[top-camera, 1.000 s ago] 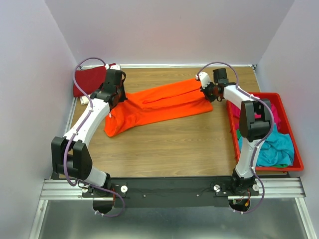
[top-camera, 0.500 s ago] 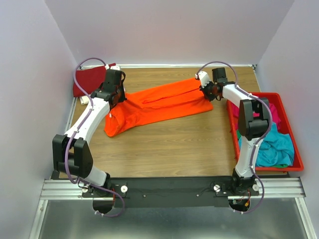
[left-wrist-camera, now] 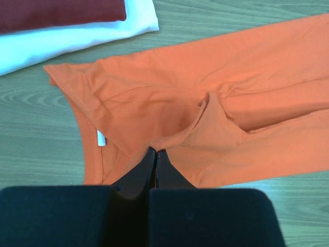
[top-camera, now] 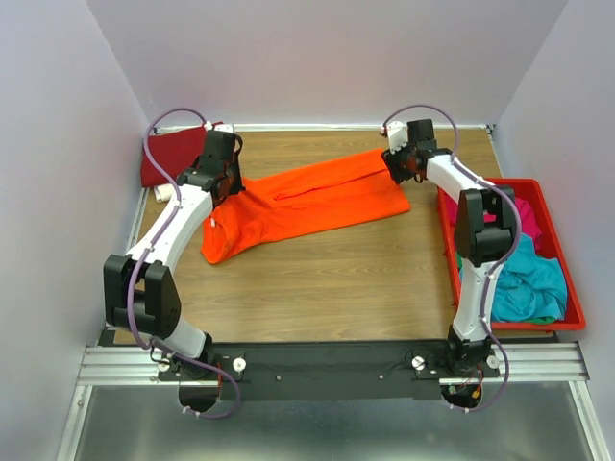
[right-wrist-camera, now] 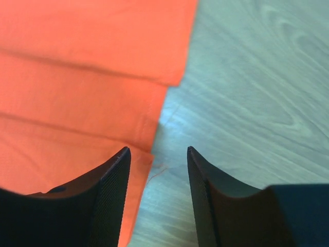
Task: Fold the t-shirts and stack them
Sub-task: Fold the tshirt
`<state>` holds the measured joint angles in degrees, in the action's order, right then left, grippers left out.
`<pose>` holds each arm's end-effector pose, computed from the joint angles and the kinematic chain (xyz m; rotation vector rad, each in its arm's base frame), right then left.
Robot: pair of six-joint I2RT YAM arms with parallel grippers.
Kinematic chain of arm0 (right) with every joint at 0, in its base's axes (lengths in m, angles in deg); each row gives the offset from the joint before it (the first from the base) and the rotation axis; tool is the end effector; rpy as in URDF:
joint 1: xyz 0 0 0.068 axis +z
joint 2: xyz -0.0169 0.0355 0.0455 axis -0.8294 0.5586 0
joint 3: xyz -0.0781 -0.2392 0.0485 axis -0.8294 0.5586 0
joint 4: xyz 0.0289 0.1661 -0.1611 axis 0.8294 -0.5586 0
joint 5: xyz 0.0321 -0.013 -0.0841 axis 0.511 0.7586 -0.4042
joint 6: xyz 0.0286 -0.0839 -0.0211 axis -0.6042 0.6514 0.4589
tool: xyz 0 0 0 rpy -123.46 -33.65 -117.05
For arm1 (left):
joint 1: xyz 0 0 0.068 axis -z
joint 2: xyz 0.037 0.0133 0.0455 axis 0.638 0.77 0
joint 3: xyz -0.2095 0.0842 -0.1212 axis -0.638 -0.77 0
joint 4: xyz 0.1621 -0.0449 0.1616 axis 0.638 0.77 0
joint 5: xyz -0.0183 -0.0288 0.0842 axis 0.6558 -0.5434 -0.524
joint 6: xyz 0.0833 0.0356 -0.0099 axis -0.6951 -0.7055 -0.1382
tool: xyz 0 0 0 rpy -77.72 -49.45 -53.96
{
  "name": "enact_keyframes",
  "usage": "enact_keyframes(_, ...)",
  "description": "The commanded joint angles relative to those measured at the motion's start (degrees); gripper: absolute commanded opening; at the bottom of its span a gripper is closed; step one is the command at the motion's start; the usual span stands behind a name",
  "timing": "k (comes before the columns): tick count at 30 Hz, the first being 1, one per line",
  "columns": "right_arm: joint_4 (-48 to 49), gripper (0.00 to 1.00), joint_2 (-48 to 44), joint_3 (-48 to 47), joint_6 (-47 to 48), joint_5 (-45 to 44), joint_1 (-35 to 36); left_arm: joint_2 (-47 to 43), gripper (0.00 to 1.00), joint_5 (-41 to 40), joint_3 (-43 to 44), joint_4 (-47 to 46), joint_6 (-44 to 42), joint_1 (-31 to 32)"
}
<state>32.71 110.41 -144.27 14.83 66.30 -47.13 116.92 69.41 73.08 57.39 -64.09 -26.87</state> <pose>0.4656 0.0822 0.1615 -0.7733 2.2605 -0.0092 0.3399 -0.0607 0.2656 -0.2027 2.2923 -0.0478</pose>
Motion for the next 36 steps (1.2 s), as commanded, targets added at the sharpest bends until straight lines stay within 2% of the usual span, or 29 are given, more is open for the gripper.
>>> enact_keyframes(1,2.41,0.58,-1.05,-1.61,-6.04,-3.96,0.32,1.26,0.0,0.96,2.03,-0.23,-1.17,-0.47)
enact_keyframes(4,2.33,0.6,-3.86,0.67,-6.05,1.13,0.23,1.88,0.0,1.14,3.08,0.21,-1.52,-0.47)
enact_keyframes(9,1.36,0.66,-13.34,9.97,-1.66,14.38,0.23,3.99,0.0,1.4,5.19,1.53,-2.57,-0.47)
enact_keyframes(12,1.18,0.66,-17.74,13.59,-0.6,17.83,0.23,5.48,0.0,1.93,6.51,2.14,-3.28,-0.47)
enact_keyframes(18,1.27,0.66,-21.88,20.09,-0.25,22.4,0.23,9.08,0.0,2.89,9.41,3.64,-4.86,-0.38)
enact_keyframes(26,1.18,0.65,-23.56,21.33,-0.25,24.43,0.15,14.26,0.0,2.28,13.45,5.31,-9.16,-0.38)
enact_keyframes(36,1.27,0.66,-23.82,22.12,0.28,25.58,0.06,19.28,0.0,4.47,16.79,3.99,-20.58,-0.3)
